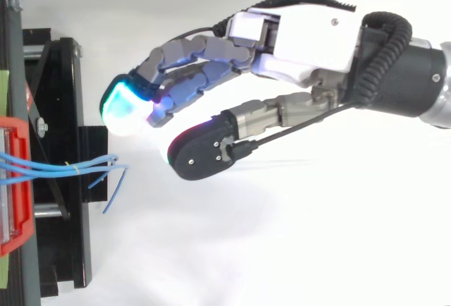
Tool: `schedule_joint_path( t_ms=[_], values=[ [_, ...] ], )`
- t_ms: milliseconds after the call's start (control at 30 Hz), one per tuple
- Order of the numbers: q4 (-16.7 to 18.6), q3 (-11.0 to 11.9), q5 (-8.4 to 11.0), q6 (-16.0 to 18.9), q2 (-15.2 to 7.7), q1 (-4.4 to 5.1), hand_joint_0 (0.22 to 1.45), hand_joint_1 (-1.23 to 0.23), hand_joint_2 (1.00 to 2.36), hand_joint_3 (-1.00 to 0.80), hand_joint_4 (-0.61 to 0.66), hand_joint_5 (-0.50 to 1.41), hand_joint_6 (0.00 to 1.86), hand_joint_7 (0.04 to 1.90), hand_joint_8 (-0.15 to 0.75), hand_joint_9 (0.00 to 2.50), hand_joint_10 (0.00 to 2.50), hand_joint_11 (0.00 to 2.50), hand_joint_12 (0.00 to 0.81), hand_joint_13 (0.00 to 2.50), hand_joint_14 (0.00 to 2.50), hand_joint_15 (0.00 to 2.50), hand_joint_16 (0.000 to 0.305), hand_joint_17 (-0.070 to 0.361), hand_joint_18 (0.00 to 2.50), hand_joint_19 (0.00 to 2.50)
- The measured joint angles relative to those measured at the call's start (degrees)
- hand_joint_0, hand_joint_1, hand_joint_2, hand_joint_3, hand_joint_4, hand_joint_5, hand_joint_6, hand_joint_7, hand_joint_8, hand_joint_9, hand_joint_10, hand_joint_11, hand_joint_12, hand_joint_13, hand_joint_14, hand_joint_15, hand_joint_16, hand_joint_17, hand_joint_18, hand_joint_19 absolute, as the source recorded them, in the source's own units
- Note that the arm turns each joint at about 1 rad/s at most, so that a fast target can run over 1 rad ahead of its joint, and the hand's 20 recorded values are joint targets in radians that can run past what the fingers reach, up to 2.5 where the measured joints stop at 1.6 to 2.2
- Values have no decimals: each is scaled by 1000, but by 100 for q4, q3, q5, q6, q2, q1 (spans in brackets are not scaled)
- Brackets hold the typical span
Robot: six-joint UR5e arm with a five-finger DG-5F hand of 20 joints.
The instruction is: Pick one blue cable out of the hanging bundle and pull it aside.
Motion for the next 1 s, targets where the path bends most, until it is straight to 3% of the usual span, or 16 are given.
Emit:
schedule_joint_path(
  t_ms=[300, 633, 1000],
  values=[
    [195, 103, 94, 19, -182, 36, 577, -574, 1005, -443, 303, -153, 502, 759, 294, 725, 6, 187, 301, 608, 9, 218, 35, 79, 394, 145],
    [156, 633, 64, 203, -652, 41, 577, -575, 1005, -442, 303, -151, 502, 757, 293, 736, 6, 191, 303, 611, 9, 222, 35, 79, 396, 140],
    [312, 832, 68, 130, -870, 87, 577, -583, 1004, -443, 304, -147, 502, 771, 292, 740, 7, 193, 301, 618, 9, 230, 35, 79, 400, 149]
  ],
)
